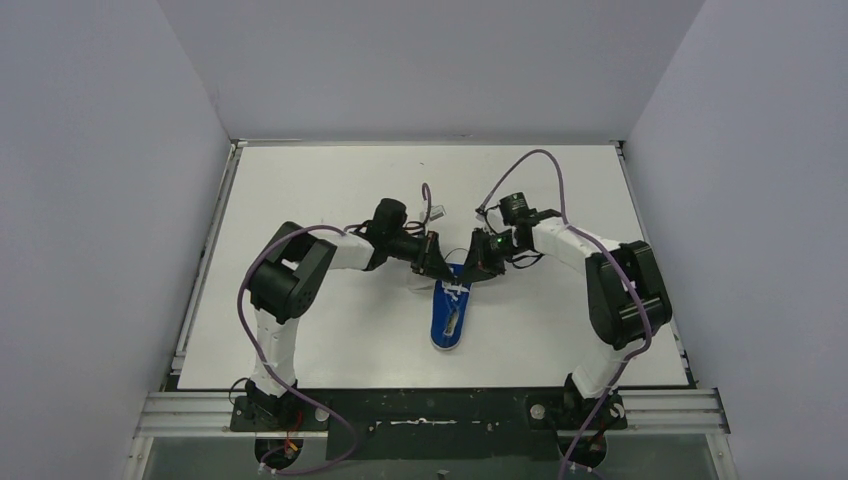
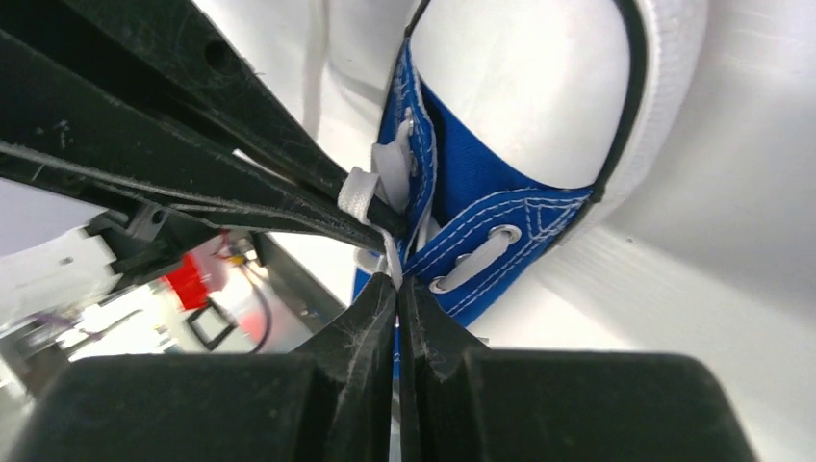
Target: Tie the shoes
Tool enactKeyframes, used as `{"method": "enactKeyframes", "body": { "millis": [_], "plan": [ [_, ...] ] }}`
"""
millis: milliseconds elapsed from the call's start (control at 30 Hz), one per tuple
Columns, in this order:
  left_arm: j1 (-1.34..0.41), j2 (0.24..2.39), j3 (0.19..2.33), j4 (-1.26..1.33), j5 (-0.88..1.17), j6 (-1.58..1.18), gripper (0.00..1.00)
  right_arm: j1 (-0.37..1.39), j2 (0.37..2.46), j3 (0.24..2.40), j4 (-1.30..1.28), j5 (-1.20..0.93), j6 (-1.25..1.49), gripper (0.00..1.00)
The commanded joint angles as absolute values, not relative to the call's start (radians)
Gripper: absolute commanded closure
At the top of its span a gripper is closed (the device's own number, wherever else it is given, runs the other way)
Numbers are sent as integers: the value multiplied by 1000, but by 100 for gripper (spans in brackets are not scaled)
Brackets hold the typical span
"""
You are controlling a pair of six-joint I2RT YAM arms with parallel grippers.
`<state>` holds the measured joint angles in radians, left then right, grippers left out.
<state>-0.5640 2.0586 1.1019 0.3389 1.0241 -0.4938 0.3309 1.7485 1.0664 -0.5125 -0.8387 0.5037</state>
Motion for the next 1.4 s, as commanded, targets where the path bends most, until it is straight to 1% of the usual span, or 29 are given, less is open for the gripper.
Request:
{"method": "enactKeyframes", "body": {
  "millis": [0, 67, 167, 267, 333, 367, 400, 567, 700, 900, 1367],
  "plan": [
    [-560, 2069, 1130, 259, 979, -416, 100, 376, 1720, 1200, -760, -596, 332, 96],
    [-560, 2061, 1123, 259, 975, -416, 100, 415, 1729, 1257, -873, -458, 267, 95],
    [-561, 2057, 1119, 267, 978, -424, 100, 466, 1731, 1314, -970, -352, 205, 87],
    [-560, 2053, 1116, 293, 990, -447, 100, 536, 1683, 1353, -992, -301, 159, 77],
    [-561, 2049, 1114, 296, 989, -452, 100, 599, 1635, 1357, -962, -266, 120, 68],
    [-561, 2045, 1113, 296, 988, -453, 100, 626, 1616, 1355, -936, -270, 101, 64],
    [-561, 2044, 1112, 298, 989, -454, 100, 660, 1611, 1359, -920, -287, 79, 62],
    [-560, 2049, 1110, 340, 1005, -487, 100, 734, 1691, 1423, -914, -317, -4, 63],
    [-561, 2062, 1112, 367, 1008, -508, 100, 736, 1759, 1443, -911, -275, -53, 70],
    [-560, 2073, 1098, 411, 1012, -541, 100, 741, 1775, 1414, -910, -232, -113, 70],
    [-558, 2073, 1076, 439, 1027, -557, 100, 750, 1785, 1379, -863, -118, -128, 71]
  ]
}}
